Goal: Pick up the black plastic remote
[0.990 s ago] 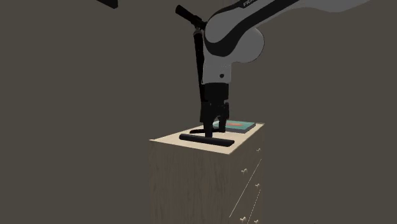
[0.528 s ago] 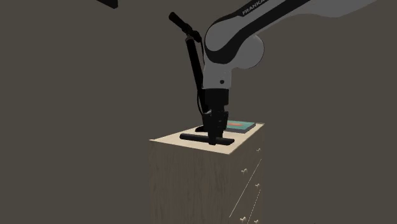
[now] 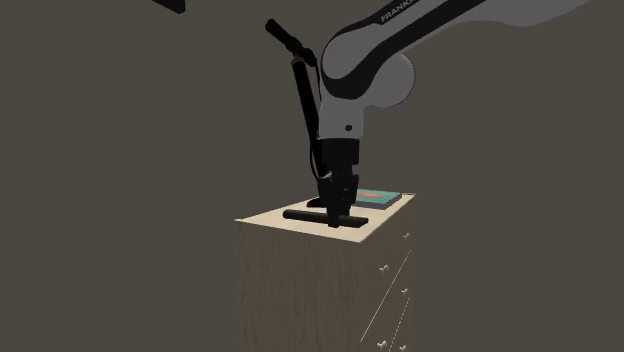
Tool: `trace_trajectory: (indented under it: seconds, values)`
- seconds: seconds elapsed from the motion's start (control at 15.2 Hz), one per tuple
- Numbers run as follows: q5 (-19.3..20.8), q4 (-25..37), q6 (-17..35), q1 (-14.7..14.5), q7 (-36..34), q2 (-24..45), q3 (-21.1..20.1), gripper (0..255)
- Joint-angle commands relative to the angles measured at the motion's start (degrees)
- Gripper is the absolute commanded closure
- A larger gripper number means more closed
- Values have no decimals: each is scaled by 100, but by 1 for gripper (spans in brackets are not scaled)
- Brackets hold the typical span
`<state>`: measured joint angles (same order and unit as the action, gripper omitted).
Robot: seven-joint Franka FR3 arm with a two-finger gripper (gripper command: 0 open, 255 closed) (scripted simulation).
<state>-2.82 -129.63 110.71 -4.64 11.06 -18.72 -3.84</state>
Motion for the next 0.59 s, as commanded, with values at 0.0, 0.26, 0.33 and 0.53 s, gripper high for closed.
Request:
trace_trajectory:
  seconds: [0.0,0.26,0.33,0.53]
  values:
    - [-5,79,-116,-6,-1,-20,-2,255]
    - [-1,351,-429,-3,-8,-60,4,255]
    - [1,422,-506,-3,-10,-67,6,255]
    - [4,640,-739,-1,-15,-81,10,255]
